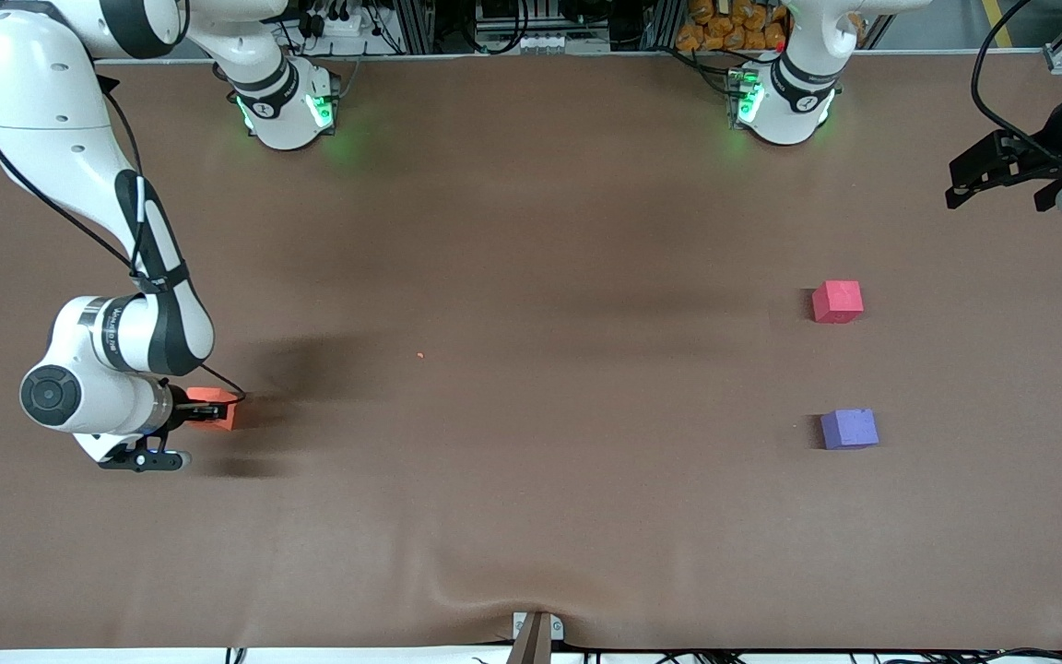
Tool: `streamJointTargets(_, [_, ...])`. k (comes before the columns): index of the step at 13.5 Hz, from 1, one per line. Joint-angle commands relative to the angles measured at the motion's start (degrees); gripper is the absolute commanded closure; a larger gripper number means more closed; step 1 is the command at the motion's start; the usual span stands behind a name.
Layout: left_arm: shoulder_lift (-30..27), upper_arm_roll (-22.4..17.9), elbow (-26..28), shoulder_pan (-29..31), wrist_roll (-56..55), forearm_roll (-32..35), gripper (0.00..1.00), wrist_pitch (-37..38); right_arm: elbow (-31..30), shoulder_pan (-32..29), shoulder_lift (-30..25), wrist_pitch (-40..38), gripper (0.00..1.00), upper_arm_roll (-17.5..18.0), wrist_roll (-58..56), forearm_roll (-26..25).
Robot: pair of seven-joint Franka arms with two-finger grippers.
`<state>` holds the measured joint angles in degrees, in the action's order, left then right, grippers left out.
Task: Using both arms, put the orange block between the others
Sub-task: 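Close the right gripper on the orange cube and lift it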
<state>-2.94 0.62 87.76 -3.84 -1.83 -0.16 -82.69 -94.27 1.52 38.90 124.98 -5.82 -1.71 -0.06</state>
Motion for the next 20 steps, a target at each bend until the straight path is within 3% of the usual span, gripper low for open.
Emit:
streamJointTargets(1, [0.5, 0.2, -0.8, -0.1, 0.0, 0.4, 0.00, 0.4, 0.0, 0.6, -3.7, -2.8, 1.00, 0.2, -0.5, -0.1])
streamJointTargets(7, [0.6, 0.3, -0.8, -0.3, 0.0, 0.3, 0.00, 0.2, 0.9, 5.4, -6.8, -4.8, 1.00, 1.5, -0.3, 0.0])
streamJointTargets(11, [0.6, 0.3, -0.8, -0.3, 0.0, 0.3, 0.00, -0.2, 1.0, 8.7, -11.5, -14.0, 1.00, 3.3, 0.0, -0.1])
streamJointTargets(20, [0.5, 0.3, -0.8, 0.0, 0.5, 0.3, 0.00, -0.3, 0.9, 16.2, -15.4, -16.1, 1.00, 5.3, 0.2, 0.0])
